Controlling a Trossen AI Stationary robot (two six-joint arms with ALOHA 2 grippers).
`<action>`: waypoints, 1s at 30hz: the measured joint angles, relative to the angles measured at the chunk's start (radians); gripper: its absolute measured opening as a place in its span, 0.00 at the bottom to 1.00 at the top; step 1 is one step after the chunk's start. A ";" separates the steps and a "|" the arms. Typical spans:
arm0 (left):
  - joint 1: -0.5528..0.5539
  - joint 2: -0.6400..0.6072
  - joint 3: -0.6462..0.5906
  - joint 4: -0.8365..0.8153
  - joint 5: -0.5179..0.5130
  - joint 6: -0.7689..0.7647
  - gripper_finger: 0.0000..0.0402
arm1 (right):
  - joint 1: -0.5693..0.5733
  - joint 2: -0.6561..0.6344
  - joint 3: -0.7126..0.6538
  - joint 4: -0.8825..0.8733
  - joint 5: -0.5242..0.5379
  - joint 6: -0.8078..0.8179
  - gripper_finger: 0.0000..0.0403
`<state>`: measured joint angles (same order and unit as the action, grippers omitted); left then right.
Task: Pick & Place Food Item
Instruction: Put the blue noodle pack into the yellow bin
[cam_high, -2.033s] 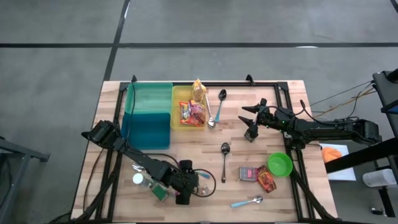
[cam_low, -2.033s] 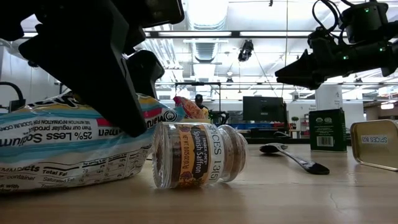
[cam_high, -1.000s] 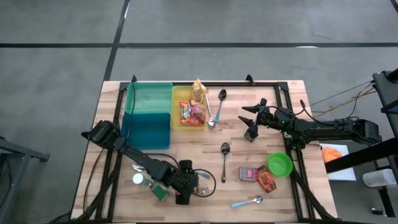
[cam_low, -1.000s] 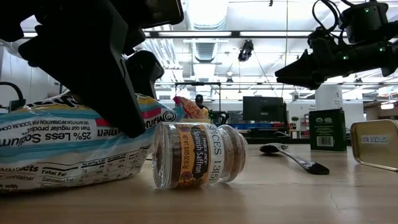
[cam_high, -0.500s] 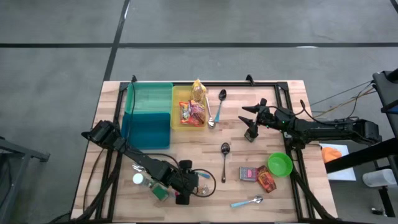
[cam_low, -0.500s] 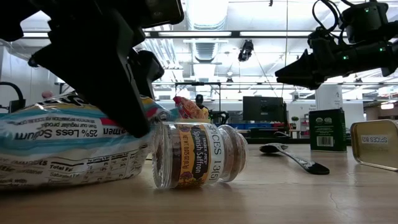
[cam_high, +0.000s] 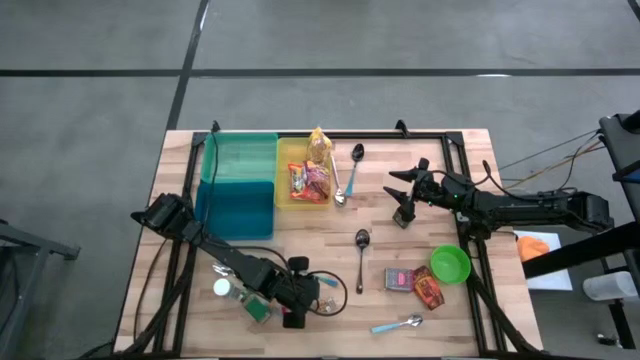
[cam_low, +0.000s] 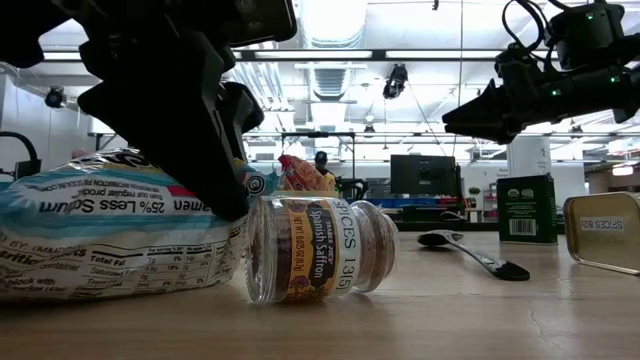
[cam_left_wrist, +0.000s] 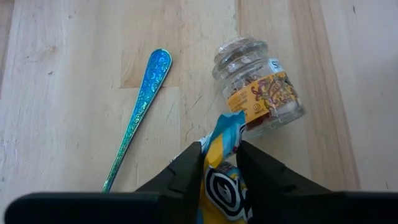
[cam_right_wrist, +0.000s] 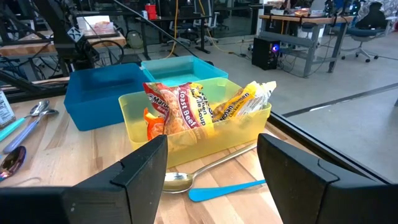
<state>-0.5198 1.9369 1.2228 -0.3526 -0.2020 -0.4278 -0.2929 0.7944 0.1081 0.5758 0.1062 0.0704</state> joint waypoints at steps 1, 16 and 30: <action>0.000 0.000 0.000 0.000 0.000 0.000 0.25 | 0.000 0.000 0.000 0.000 0.000 0.000 0.61; 0.010 0.000 0.000 0.005 -0.016 0.000 0.06 | 0.000 0.000 0.000 0.000 0.000 0.000 0.61; 0.026 0.000 0.000 0.000 -0.016 -0.013 0.02 | 0.000 0.000 0.000 0.000 0.000 0.000 0.61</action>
<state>-0.4940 1.9369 1.2228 -0.3525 -0.2175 -0.4410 -0.2929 0.7944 0.1081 0.5756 0.1060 0.0704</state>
